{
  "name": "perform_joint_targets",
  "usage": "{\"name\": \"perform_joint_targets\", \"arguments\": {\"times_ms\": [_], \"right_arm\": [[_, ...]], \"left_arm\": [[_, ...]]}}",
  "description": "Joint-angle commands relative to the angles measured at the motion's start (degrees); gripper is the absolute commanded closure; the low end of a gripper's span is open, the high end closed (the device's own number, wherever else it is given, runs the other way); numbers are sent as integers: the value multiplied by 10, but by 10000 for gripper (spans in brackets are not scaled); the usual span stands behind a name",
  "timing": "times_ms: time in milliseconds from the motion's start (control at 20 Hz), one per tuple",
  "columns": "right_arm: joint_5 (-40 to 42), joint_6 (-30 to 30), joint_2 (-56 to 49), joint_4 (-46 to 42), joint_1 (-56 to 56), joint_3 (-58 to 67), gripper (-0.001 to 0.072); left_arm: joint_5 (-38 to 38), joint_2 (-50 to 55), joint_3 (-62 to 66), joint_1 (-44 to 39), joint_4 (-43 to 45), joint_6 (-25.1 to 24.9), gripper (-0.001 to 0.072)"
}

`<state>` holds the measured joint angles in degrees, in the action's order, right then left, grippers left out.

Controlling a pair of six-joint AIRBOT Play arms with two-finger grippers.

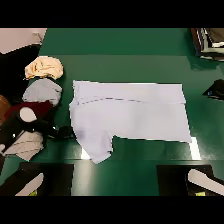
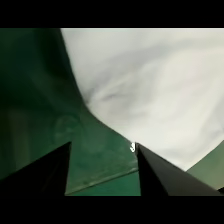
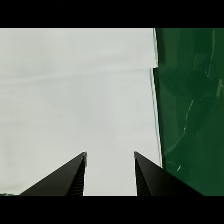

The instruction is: Fold the shirts.

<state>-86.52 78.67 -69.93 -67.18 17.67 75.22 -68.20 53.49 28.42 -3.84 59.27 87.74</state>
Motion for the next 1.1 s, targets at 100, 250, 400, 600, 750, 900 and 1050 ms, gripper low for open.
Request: {"name": "perform_joint_targets", "arguments": {"times_ms": [100,250,400,600,750,900,1050], "right_arm": [[28,-3,60,32,11,-96,356],[37,-3,87,32,11,-150,357],[41,-3,105,32,11,-191,356],[40,-3,117,13,11,-243,356],[27,-3,118,-23,44,-302,356],[36,-3,118,-40,137,-372,240],[76,-13,118,-24,210,-433,263]], "left_arm": [[97,-31,-88,0,-119,-42,233],[120,-31,-89,0,-120,-42,234],[142,-31,-89,0,-120,-42,252],[144,-31,-86,0,-121,-64,687],[97,-34,-53,0,-78,-68,688],[68,-48,-4,0,-37,-68,688],[62,-48,33,0,-38,-68,687]]}}
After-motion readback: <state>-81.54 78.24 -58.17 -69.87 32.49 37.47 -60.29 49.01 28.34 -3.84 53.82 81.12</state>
